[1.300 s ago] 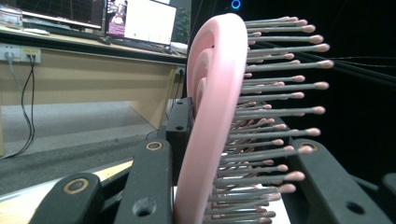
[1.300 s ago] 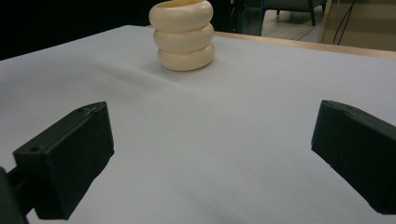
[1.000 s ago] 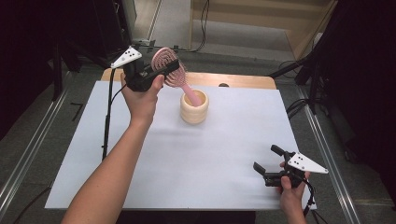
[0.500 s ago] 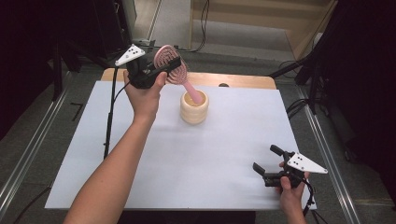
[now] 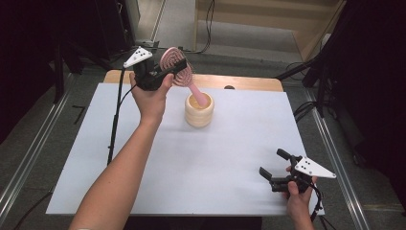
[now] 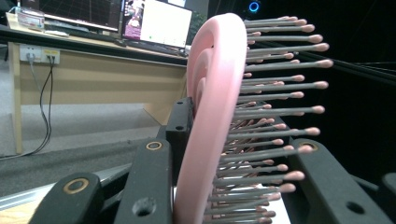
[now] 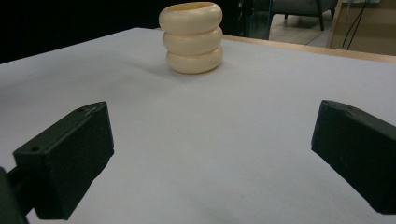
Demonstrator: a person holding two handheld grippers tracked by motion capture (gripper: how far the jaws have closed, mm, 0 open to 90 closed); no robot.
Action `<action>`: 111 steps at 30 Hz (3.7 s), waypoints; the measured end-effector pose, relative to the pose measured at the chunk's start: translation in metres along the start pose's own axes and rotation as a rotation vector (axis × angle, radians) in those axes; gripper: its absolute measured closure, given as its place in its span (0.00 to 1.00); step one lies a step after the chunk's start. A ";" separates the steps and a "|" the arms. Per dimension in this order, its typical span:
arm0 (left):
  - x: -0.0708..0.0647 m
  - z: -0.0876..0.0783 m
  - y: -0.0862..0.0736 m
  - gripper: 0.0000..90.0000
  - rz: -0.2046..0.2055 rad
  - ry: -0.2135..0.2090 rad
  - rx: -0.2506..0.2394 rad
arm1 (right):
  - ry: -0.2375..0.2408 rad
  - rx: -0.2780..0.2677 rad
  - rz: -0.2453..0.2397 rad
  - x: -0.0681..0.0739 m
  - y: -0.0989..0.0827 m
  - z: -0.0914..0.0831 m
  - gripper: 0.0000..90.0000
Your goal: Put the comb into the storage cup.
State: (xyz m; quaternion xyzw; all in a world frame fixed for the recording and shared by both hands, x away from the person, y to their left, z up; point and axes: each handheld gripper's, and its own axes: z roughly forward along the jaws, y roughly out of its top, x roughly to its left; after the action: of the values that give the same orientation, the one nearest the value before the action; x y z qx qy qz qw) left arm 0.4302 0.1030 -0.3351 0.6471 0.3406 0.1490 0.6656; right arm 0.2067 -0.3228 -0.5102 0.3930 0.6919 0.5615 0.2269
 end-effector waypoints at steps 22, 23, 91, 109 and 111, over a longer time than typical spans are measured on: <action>0.008 0.011 -0.019 0.72 -0.005 0.052 0.010 | 0.005 0.000 0.003 0.000 0.000 0.000 0.00; 0.008 0.011 -0.020 0.72 -0.007 0.051 0.011 | 0.005 -0.001 0.003 0.000 0.000 0.000 0.00; 0.015 0.035 -0.081 0.71 0.004 0.126 0.099 | 0.018 0.003 0.008 -0.002 0.000 0.002 0.00; 0.015 0.036 -0.088 0.71 -0.006 0.137 0.093 | 0.020 0.003 0.006 -0.002 0.000 0.002 0.00; 0.015 0.036 -0.089 0.71 -0.009 0.137 0.094 | 0.019 0.003 0.006 -0.002 0.000 0.002 0.00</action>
State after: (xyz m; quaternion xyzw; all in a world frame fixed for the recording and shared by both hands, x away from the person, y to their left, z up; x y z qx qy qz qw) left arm 0.4428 0.0748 -0.4269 0.6643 0.3948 0.1738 0.6105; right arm 0.2093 -0.3229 -0.5113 0.3899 0.6939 0.5649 0.2178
